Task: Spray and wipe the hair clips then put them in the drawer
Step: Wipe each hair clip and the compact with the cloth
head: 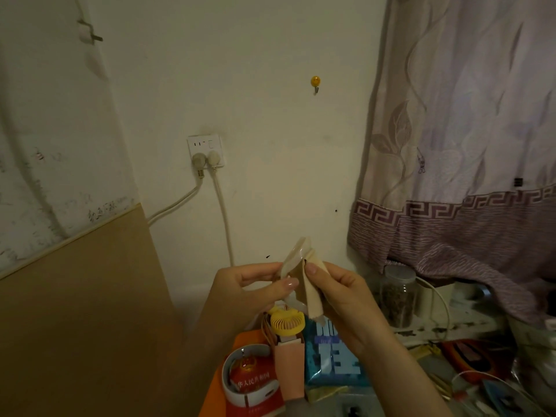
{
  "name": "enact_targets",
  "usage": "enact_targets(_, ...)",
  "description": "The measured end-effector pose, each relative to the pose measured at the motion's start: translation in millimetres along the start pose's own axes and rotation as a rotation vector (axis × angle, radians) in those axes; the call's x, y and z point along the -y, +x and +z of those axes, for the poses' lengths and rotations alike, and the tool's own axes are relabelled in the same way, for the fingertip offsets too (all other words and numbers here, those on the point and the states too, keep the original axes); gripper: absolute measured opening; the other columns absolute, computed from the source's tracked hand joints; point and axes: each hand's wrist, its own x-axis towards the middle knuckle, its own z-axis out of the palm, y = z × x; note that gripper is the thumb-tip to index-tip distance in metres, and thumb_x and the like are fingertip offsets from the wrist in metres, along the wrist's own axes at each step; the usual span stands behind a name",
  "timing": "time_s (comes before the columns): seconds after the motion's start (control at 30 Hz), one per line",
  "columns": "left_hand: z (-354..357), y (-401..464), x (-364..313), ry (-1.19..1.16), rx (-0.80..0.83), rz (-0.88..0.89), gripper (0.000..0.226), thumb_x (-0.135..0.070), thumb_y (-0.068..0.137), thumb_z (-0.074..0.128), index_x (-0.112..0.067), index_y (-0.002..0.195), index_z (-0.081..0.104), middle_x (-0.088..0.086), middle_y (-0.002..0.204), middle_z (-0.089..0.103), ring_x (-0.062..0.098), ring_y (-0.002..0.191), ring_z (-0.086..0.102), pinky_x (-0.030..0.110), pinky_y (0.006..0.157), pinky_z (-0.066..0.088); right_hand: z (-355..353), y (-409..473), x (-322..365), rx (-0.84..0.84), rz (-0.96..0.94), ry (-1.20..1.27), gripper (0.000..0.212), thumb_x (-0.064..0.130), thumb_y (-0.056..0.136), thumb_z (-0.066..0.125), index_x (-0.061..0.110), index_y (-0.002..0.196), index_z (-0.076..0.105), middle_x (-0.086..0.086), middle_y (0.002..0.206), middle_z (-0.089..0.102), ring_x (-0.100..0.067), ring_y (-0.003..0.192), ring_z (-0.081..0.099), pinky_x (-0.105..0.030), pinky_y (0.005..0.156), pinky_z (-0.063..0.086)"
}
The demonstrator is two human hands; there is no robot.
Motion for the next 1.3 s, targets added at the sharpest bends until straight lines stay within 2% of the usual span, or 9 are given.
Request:
enact_targets(0.07,1,0,3,-0.046,-0.06,-0.048,0.029,-0.039,0.046,0.081,-0.033,0.074,0.077,-0.009,0.078,0.075,0.008,0.072,0.072,0.018,0.057,0.054,-1,-1,-1,0.007,-0.009,-0.028,0.036,0.027,0.075,0.066,0.004,0.102,0.073,-0.014,0.088,0.074,-0.018,0.073,0.069,-0.022,0.062,0.054)
enact_targets(0.2,5,-1,4,-0.215,-0.133,-0.134,0.015,-0.003,0.072,0.076,-0.017,0.074,0.07,-0.001,0.064,0.073,0.009,0.056,0.069,0.016,0.046,0.051,-4,-6,-9,0.017,0.002,-0.086,0.04,0.027,0.068,0.072,0.009,0.104,0.073,-0.016,0.093,0.073,-0.022,0.077,0.068,-0.029,0.066,0.057)
enact_targets(0.27,5,-1,4,-0.253,-0.147,-0.148,0.015,0.001,0.076,0.073,-0.012,0.075,0.068,0.0,0.062,0.072,0.01,0.054,0.069,0.016,0.045,0.05,-5,-9,-13,0.004,0.012,-0.094,0.045,0.028,0.063,0.075,0.012,0.104,0.073,-0.015,0.095,0.073,-0.024,0.079,0.069,-0.031,0.068,0.058)
enact_targets(0.57,-1,-3,15,-0.278,-0.161,-0.159,0.016,-0.011,0.068,0.077,-0.016,0.082,0.069,0.005,0.072,0.074,0.015,0.064,0.072,0.018,0.051,0.053,-10,-18,-29,-0.025,0.041,-0.145,0.039,0.023,0.063,0.075,0.011,0.1,0.074,-0.01,0.087,0.075,-0.016,0.071,0.07,-0.022,0.06,0.053)
enact_targets(0.73,-5,-6,21,-0.245,-0.117,-0.166,0.028,-0.023,0.057,0.078,-0.016,0.084,0.072,0.006,0.076,0.075,0.016,0.068,0.073,0.018,0.052,0.054,-10,-17,-21,-0.026,-0.041,-0.103,0.021,0.022,0.069,0.07,0.014,0.087,0.077,-0.009,0.081,0.074,-0.015,0.067,0.069,-0.021,0.057,0.053)
enact_targets(0.83,-3,-9,26,-0.184,-0.093,-0.169,0.035,-0.029,0.056,0.079,-0.017,0.088,0.071,0.004,0.078,0.076,0.016,0.072,0.073,0.018,0.056,0.055,-9,-14,-14,-0.031,-0.098,-0.118,0.02,0.022,0.073,0.068,0.017,0.09,0.077,-0.008,0.084,0.075,-0.014,0.071,0.07,-0.019,0.059,0.052)
enact_targets(0.97,2,-14,33,-0.154,-0.068,-0.169,0.044,-0.037,0.055,0.08,-0.016,0.093,0.074,0.005,0.087,0.076,0.021,0.081,0.073,0.033,0.07,0.058,-7,-15,-18,-0.016,-0.1,-0.166,0.021,0.025,0.076,0.067,0.015,0.093,0.076,-0.006,0.081,0.074,-0.014,0.071,0.069,-0.021,0.056,0.054)
enact_targets(1.13,4,-15,47,-0.196,-0.115,-0.222,0.04,-0.032,0.057,0.08,-0.017,0.094,0.072,0.005,0.087,0.076,0.023,0.082,0.073,0.04,0.078,0.058,-15,-30,-37,-0.046,-0.059,-0.239,0.028,0.029,0.076,0.067,0.008,0.094,0.074,-0.003,0.074,0.073,-0.009,0.064,0.066,-0.017,0.056,0.049)
enact_targets(1.3,8,-15,63,-0.226,-0.095,-0.285,0.042,-0.029,0.061,0.079,-0.014,0.099,0.07,0.008,0.088,0.075,0.023,0.083,0.073,0.037,0.077,0.057,-26,-46,-51,-0.059,-0.053,-0.273,0.024,0.028,0.079,0.065,0.007,0.086,0.073,0.003,0.066,0.069,-0.005,0.058,0.061,-0.014,0.054,0.046)
